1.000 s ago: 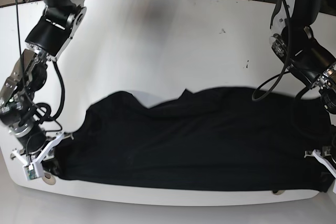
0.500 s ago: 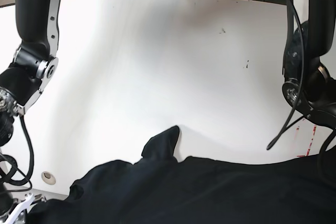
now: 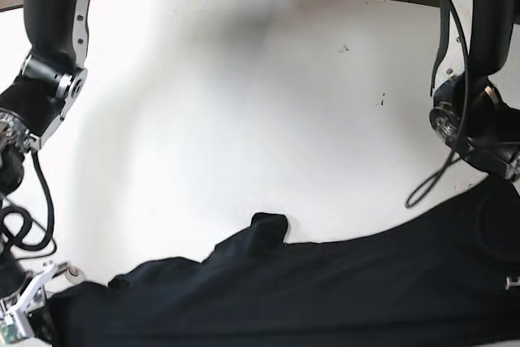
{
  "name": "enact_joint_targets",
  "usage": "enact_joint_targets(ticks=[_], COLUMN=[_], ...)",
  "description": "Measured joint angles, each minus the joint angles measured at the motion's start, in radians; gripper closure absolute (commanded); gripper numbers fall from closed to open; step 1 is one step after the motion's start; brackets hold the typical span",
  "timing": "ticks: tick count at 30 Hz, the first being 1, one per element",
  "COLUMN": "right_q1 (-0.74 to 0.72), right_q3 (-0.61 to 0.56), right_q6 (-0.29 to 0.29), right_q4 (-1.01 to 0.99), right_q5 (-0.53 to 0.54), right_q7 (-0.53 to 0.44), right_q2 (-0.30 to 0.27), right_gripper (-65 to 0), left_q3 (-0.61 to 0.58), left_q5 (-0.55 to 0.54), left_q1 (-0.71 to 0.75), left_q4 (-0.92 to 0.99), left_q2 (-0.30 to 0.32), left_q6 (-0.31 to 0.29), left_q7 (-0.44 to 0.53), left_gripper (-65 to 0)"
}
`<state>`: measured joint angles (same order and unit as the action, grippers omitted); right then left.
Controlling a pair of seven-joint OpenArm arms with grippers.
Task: Fold the T-shirt properly
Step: 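Lay the shirt down, dragging both grippers back across the table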
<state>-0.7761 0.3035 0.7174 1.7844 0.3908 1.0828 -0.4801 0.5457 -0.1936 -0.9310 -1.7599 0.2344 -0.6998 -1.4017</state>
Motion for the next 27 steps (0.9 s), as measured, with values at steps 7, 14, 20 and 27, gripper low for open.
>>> enact_joint_targets(ticks=[7,14,20,27], right_q1=[0.281,0.560,0.752,0.945], right_q3=[0.108,0.213,0.298,0.338], right_q6=[0.005,0.000,0.001,-0.003], right_q4=[0.134,0.194,0.191,0.185], right_q5=[0.011,0.002,-0.019,-0.048], right_q7=[-0.011,-0.007,-0.039,-0.114], right_q2=[0.058,0.158,0.235,0.294], right_gripper=[-0.3,-0.3,-0.3,-0.3], left_q3=[0.076,0.166,0.188,0.183], left_q5=[-0.007,-0.131,-0.187,-0.188], left_q1=[0.241,0.512,0.752,0.970], left_q4=[-0.061,-0.063,-0.059,-0.055], left_q2=[-0.009,-0.010,-0.014,-0.012], left_q6=[0.001,0.003,-0.006,-0.007], left_q7=[-0.008,0.037,0.116,0.217], left_gripper=[0.0,0.0,0.0,0.0])
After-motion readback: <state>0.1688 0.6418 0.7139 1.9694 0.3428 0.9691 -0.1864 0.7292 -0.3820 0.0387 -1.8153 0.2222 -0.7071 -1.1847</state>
